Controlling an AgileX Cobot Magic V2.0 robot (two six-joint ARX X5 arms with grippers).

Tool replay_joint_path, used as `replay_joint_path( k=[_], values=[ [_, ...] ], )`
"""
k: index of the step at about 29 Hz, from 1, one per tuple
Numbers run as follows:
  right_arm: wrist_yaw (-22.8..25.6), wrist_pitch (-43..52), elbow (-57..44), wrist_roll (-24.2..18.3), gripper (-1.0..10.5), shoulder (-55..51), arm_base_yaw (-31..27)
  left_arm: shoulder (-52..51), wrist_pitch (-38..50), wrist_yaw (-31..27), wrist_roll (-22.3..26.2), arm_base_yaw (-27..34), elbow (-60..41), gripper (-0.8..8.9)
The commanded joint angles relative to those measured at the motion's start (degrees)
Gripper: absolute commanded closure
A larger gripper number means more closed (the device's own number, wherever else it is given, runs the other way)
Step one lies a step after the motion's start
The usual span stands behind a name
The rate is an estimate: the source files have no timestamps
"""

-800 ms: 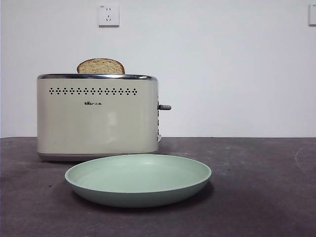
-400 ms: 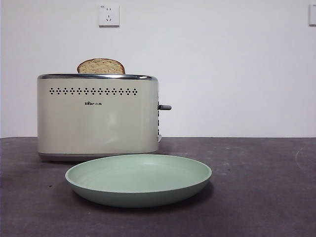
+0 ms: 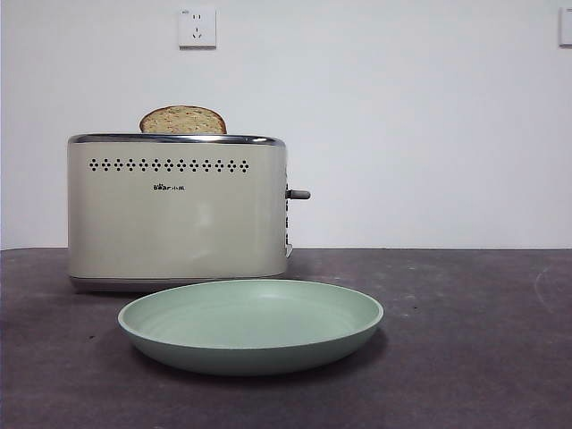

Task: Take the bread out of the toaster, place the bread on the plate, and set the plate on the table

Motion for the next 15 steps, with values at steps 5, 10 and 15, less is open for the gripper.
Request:
replay_joint_path(
  k=[5, 10, 15],
  values=[
    [-0.1, -2.3, 0.6, -2.8, 9.3, 0.5, 0.5, 1.1, -1.6, 1.7, 3.2, -0.5, 1.5, 8.15],
    [-0.1, -2.3, 0.6, -2.8, 7.2, 0.5, 0.5, 1.1, -1.7, 3.3, 3.2, -1.0, 1.5, 8.14],
    [-0.1, -2.3, 0.6, -2.8, 4.7, 0.5, 0.8, 1.5, -3.7, 3.1, 3.2, -1.0, 1.5, 6.93]
  ],
)
